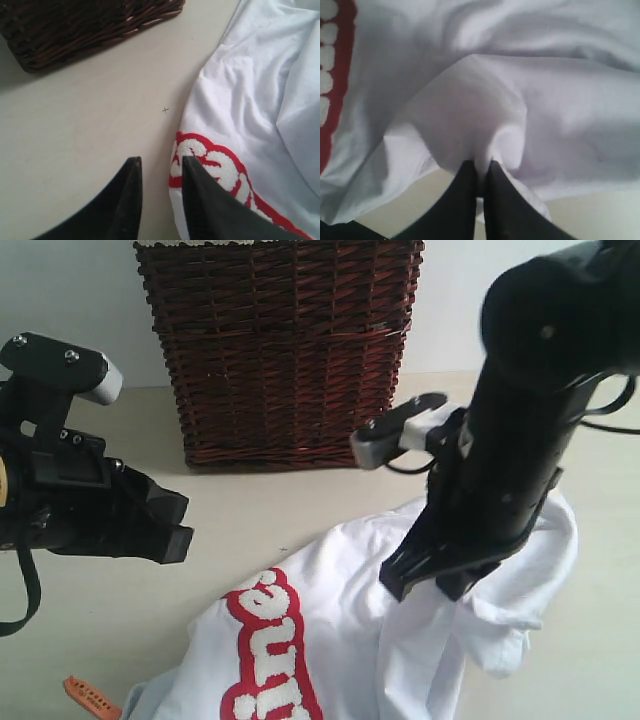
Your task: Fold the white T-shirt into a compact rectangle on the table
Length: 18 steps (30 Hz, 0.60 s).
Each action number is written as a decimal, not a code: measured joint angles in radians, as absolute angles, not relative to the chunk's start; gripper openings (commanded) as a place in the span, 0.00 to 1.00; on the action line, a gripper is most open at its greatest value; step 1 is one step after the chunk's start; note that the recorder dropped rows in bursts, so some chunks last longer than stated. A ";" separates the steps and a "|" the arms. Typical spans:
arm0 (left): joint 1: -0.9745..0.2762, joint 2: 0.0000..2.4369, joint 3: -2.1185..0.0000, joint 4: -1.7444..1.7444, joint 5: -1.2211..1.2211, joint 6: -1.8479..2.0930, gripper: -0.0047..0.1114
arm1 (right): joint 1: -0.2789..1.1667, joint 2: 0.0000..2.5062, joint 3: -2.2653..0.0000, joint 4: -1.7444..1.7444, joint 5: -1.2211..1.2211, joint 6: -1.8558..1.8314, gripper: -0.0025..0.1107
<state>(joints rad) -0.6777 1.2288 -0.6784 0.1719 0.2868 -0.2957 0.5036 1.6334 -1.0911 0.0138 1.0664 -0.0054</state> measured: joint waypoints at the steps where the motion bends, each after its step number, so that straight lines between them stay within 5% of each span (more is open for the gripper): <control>1: -0.678 1.229 -0.678 0.175 0.289 -0.296 0.29 | 0.519 1.658 -1.091 0.018 1.065 -0.017 0.17; 7: -0.678 1.229 -0.678 0.186 0.296 -0.296 0.29 | 0.584 1.691 -1.091 0.044 1.076 -0.077 0.42; 18: -0.678 1.229 -0.678 0.198 0.302 -0.294 0.29 | 0.592 1.621 -0.947 -0.171 1.200 0.040 0.43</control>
